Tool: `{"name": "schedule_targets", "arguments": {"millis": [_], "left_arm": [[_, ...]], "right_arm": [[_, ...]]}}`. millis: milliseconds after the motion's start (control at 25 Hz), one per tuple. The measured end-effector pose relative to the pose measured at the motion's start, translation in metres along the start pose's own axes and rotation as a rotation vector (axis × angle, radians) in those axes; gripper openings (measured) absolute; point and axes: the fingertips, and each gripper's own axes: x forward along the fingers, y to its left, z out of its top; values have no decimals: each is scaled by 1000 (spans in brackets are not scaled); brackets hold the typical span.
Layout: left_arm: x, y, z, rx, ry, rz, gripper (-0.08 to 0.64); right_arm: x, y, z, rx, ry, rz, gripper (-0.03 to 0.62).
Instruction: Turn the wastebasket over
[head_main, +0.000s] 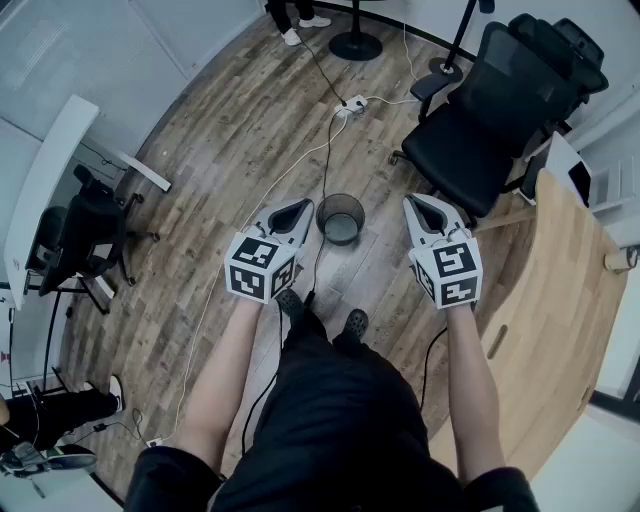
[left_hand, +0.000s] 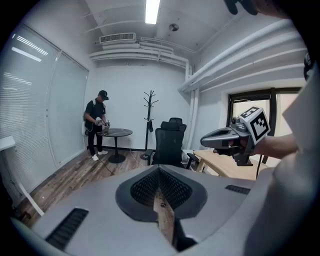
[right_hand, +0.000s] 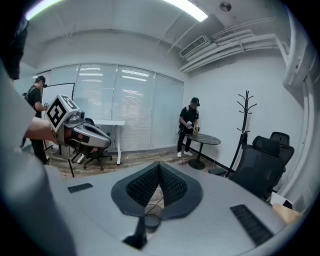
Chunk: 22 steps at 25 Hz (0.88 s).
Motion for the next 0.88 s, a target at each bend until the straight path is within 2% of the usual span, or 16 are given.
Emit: {"name": "schedule_targets", "arguments": {"millis": [480, 880], "left_arm": [[-3, -1, 2, -5, 0, 22, 15], [-1, -15, -1, 0, 12, 7, 15]], "right_arm": [[-3, 6, 2, -8, -5, 28, 32], [-8, 1, -10, 86, -22, 4, 32]]}}
